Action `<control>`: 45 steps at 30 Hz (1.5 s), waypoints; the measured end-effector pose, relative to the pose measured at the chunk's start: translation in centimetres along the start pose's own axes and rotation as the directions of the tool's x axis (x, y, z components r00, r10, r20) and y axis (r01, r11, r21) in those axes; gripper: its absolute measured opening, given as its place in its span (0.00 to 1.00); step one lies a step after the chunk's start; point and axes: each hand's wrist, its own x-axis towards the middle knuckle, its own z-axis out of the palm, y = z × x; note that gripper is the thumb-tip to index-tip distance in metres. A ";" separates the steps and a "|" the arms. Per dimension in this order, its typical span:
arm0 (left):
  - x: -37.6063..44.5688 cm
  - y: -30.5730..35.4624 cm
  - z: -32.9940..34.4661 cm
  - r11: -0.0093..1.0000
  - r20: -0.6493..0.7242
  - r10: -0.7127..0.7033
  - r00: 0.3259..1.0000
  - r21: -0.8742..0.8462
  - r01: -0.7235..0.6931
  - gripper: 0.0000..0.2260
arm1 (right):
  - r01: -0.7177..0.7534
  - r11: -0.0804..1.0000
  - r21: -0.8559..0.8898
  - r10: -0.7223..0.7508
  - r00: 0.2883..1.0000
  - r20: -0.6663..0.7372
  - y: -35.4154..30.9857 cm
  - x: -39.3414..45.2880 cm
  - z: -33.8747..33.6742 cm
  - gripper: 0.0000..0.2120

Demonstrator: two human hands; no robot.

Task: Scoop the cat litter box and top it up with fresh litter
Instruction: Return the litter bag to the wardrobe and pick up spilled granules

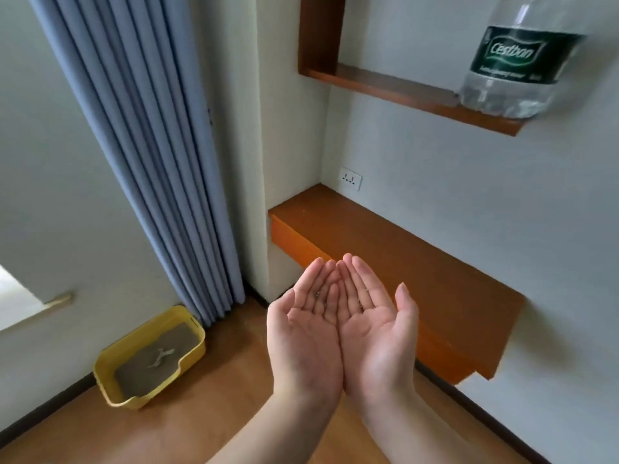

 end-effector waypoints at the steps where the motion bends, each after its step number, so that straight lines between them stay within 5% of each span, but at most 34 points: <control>1: -0.3 -0.8 0.4 0.999 0.021 -0.032 0.999 0.003 0.032 0.21 | 0.033 0.999 0.006 -0.033 0.999 -0.020 -0.8 -0.5 -0.5 0.29; 11: -2.9 -6.5 2.7 0.931 0.179 -0.363 0.914 0.109 0.348 0.20 | 0.379 0.921 0.095 -0.347 0.905 -0.247 -5.9 -4.6 -3.8 0.28; 22: -8.3 -12.7 2.1 0.734 0.171 -0.675 0.717 0.259 0.628 0.20 | 0.619 0.776 0.121 -0.466 0.692 -0.552 -8.1 -11.5 -9.4 0.28; 35: -22.0 -30.4 1.5 0.436 0.068 -0.884 0.463 0.478 0.762 0.19 | 0.811 0.582 0.052 -0.495 0.405 -0.769 -16.5 -25.3 -23.9 0.28; 40: -29.1 -39.1 2.7 0.341 0.060 -0.931 0.361 0.503 0.794 0.20 | 0.858 0.512 0.037 -0.515 0.341 -0.787 -22.3 -31.8 -31.2 0.28; 45: -34.3 -46.4 4.1 0.339 0.088 -0.936 0.342 0.496 0.800 0.20 | 0.860 0.509 0.034 -0.531 0.345 -0.774 -28.0 -36.1 -36.9 0.27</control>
